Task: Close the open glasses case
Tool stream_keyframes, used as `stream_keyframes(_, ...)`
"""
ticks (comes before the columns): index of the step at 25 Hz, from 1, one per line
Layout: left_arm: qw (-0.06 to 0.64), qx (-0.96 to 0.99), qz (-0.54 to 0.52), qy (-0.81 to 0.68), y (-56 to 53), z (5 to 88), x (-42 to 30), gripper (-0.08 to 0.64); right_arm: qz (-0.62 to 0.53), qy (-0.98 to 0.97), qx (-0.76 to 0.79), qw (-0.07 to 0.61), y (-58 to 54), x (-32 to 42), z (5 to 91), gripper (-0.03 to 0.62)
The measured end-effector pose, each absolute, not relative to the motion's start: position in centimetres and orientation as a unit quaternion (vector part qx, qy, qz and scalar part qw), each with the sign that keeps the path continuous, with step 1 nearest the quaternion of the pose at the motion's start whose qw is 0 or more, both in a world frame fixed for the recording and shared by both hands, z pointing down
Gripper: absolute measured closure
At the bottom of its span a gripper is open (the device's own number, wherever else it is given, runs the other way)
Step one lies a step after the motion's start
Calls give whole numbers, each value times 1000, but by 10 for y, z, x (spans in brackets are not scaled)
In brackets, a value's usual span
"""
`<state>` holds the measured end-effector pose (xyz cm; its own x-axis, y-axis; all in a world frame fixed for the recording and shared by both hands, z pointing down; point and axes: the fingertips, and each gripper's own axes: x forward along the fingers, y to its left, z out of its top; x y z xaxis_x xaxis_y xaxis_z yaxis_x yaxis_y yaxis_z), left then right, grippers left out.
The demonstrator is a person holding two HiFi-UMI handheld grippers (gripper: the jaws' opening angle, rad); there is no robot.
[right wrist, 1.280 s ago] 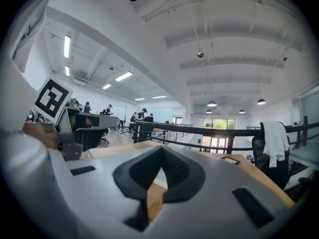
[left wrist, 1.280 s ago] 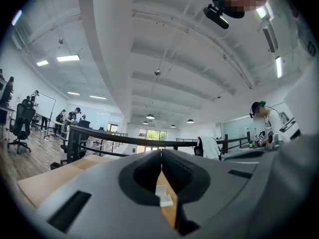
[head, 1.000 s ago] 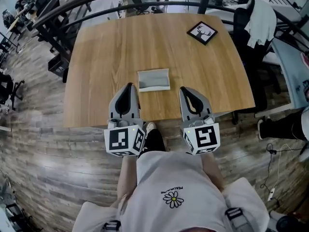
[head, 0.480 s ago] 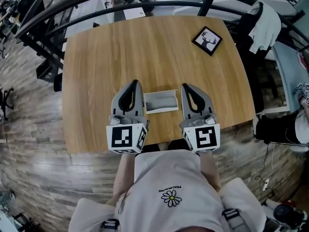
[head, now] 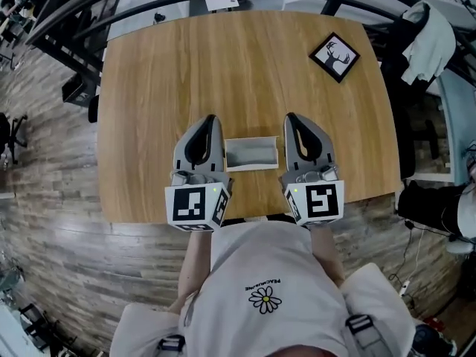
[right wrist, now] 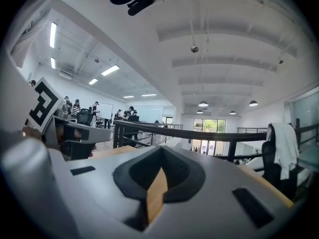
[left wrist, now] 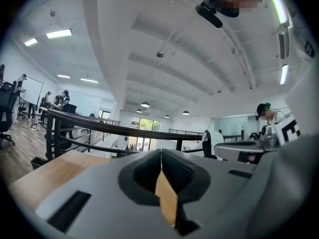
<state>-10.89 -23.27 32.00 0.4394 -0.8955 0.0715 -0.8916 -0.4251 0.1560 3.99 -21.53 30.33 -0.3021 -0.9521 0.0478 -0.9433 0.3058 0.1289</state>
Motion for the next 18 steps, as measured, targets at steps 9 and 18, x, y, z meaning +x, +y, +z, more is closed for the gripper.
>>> stream_keyframes(9, 86, 839, 3, -537, -238, 327, -90, 541, -22, -823, 564, 63, -219, 48, 318, 584)
stream_keyframes(18, 107, 858, 27, -502, -252, 353, -67, 298, -15, -822, 563, 78, -216, 62, 330, 585)
